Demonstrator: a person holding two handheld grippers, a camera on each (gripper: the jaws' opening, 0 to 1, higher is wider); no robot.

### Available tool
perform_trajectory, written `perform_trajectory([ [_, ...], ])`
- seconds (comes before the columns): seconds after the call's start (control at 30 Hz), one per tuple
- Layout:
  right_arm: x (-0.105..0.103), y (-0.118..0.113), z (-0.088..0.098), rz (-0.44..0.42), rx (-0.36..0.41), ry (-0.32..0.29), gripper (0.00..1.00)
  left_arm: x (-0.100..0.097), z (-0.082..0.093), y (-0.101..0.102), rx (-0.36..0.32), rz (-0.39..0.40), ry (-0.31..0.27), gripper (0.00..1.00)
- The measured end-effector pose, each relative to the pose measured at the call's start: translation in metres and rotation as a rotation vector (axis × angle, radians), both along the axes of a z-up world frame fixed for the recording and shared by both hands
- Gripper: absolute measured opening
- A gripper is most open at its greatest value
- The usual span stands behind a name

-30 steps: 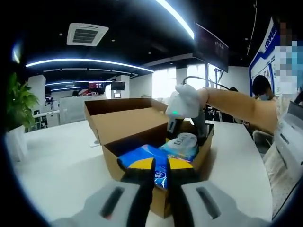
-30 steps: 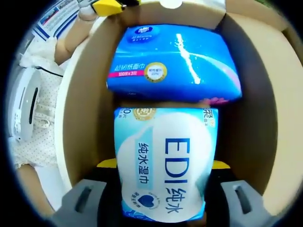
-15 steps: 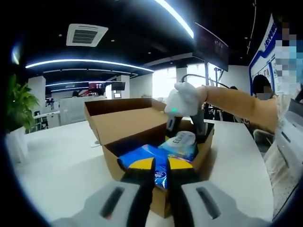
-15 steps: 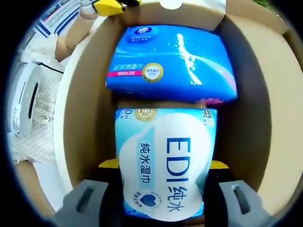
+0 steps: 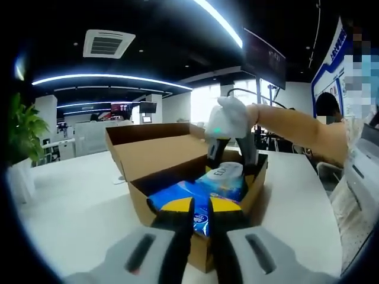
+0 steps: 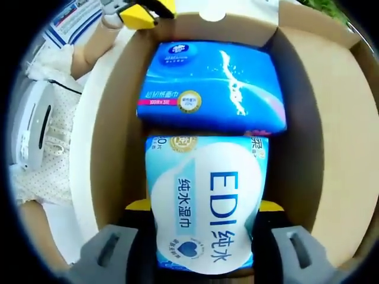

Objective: Operate the shoe box by opening the lid, removing the specified soft item, and placing it in the target area until the item is outside and the box remains undamaged.

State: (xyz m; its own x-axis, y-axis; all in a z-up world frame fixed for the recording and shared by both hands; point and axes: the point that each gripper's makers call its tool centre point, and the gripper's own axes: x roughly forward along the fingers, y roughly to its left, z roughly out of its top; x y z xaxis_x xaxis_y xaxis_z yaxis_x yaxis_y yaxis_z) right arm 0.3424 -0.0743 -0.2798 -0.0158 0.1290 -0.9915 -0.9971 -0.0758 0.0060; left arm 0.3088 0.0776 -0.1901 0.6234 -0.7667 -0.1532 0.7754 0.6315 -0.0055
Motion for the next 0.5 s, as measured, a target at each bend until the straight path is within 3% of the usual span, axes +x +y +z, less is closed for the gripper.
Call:
perform_trajectory([
  [0.23,0.0,0.0,0.018,0.002,-0.006,-0.017,0.63,0.0,0.0,0.0,0.0,0.0,0.0,0.09],
  [0.5,0.003,0.0,0.053,-0.007,0.003,-0.057,0.63,0.001,0.001,0.001,-0.003,-0.001,0.001,0.09],
])
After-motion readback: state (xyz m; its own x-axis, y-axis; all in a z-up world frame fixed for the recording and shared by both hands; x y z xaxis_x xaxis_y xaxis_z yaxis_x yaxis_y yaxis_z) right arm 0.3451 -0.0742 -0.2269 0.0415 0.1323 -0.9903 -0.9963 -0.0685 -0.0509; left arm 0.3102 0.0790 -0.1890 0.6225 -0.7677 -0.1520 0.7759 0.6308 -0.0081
